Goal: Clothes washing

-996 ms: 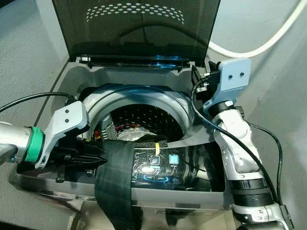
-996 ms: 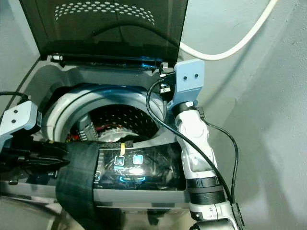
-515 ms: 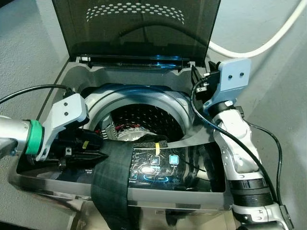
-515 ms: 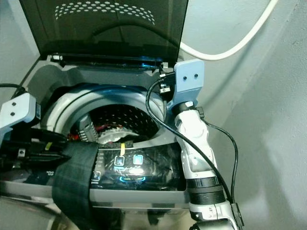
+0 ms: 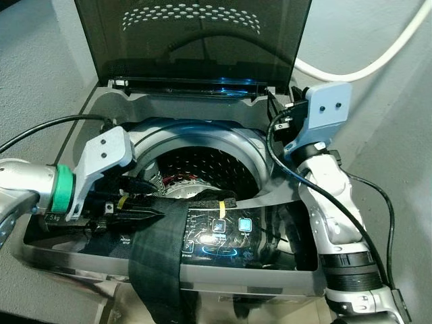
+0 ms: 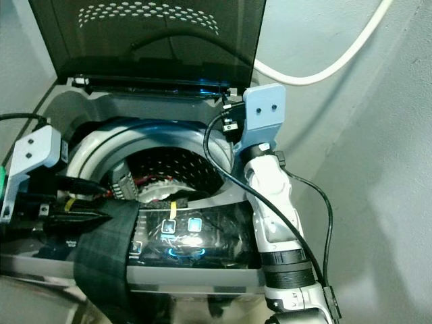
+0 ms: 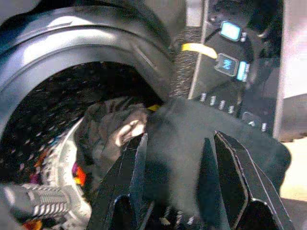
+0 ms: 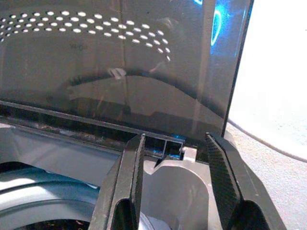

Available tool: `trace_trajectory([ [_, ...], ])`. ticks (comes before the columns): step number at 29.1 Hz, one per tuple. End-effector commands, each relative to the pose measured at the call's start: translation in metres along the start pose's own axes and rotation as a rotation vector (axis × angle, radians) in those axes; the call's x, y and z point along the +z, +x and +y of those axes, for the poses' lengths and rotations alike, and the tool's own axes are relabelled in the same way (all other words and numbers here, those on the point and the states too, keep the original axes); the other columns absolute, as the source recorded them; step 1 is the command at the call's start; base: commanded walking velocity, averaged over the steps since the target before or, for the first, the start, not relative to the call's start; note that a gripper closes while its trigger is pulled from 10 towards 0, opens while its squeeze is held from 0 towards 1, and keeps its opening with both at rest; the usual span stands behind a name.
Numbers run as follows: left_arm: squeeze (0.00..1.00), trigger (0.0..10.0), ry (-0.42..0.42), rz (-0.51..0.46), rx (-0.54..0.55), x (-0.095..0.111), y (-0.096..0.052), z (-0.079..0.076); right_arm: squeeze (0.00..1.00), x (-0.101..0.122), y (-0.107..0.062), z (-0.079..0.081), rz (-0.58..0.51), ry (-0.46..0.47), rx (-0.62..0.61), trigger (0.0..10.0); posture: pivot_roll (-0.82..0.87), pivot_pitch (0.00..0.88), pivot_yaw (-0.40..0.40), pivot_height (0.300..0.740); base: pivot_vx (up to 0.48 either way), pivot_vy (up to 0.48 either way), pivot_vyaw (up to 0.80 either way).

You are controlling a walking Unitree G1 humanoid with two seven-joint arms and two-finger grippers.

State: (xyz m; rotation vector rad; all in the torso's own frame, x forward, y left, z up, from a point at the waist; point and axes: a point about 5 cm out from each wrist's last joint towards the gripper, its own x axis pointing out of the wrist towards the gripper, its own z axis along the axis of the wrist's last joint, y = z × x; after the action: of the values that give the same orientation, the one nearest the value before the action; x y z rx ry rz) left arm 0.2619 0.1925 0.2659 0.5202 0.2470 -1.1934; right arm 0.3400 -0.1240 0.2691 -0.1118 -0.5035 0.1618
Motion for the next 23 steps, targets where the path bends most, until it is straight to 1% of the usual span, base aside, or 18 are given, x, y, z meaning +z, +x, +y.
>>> trace_trajectory([
  [1, 0.00, 10.0, 0.002, 0.003, -0.036, -0.001, 0.003, -0.003, 0.00, -0.002, -0.001, 0.002, 0.005, -0.003, 0.007, 10.0, 0.13, 0.079, 0.098, 0.740, 0.000, 0.000, 0.00],
  [2, 0.00, 10.0, -0.011, 0.017, -0.048, -0.006, 0.006, -0.003, 0.00, -0.003, -0.001, 0.002, 0.006, -0.003, 0.007, 10.0, 0.13, 0.079, 0.098, 0.740, 0.000, 0.000, 0.00],
  [4, 0.00, 10.0, -0.011, 0.017, -0.048, -0.006, 0.006, -0.003, 0.00, -0.003, -0.001, 0.002, 0.006, -0.003, 0.007, 10.0, 0.13, 0.079, 0.098, 0.740, 0.000, 0.000, 0.00],
  [5, 0.00, 10.0, -0.028, 0.033, -0.054, -0.012, 0.008, -0.002, 0.00, -0.003, -0.001, 0.002, 0.007, -0.002, 0.007, 10.0, 0.13, 0.081, 0.098, 0.740, 0.000, 0.000, 0.00],
  [8, 0.00, 10.0, -0.046, 0.049, -0.067, -0.017, 0.009, -0.004, 0.00, -0.003, -0.001, 0.002, 0.008, -0.003, 0.006, 10.0, 0.13, 0.084, 0.100, 0.740, 0.000, 0.000, 0.00],
  [9, 0.00, 10.0, -0.067, 0.081, -0.081, -0.024, 0.008, -0.007, 0.00, -0.003, -0.002, 0.001, 0.010, -0.005, 0.004, 10.0, 0.13, 0.090, 0.103, 0.740, 0.000, 0.000, 0.00],
  [17, 0.00, 10.0, -0.076, 0.095, -0.082, -0.028, 0.005, -0.009, 0.00, -0.003, -0.002, 0.001, 0.011, -0.004, 0.003, 10.0, 0.13, 0.091, 0.101, 0.740, 0.000, 0.000, 0.00],
  [18, 0.00, 6.0, -0.080, 0.099, -0.080, -0.029, 0.004, -0.009, 0.00, -0.003, -0.002, 0.001, 0.011, -0.003, 0.004, 10.0, 0.14, 0.092, 0.100, 0.740, 0.000, 0.000, 0.00],
  [19, 0.00, 0.0, -0.084, 0.099, -0.077, -0.030, 0.003, -0.009, 0.00, -0.004, -0.002, 0.001, 0.011, -0.001, 0.005, 10.0, 0.14, 0.093, 0.097, 0.740, 0.000, 0.000, 0.00],
  [23, 0.00, 0.0, -0.086, 0.092, -0.073, -0.031, 0.002, -0.008, 0.00, -0.003, -0.001, 0.002, 0.010, 0.001, 0.007, 10.0, 0.14, 0.093, 0.097, 0.740, 0.000, 0.000, 0.00],
])
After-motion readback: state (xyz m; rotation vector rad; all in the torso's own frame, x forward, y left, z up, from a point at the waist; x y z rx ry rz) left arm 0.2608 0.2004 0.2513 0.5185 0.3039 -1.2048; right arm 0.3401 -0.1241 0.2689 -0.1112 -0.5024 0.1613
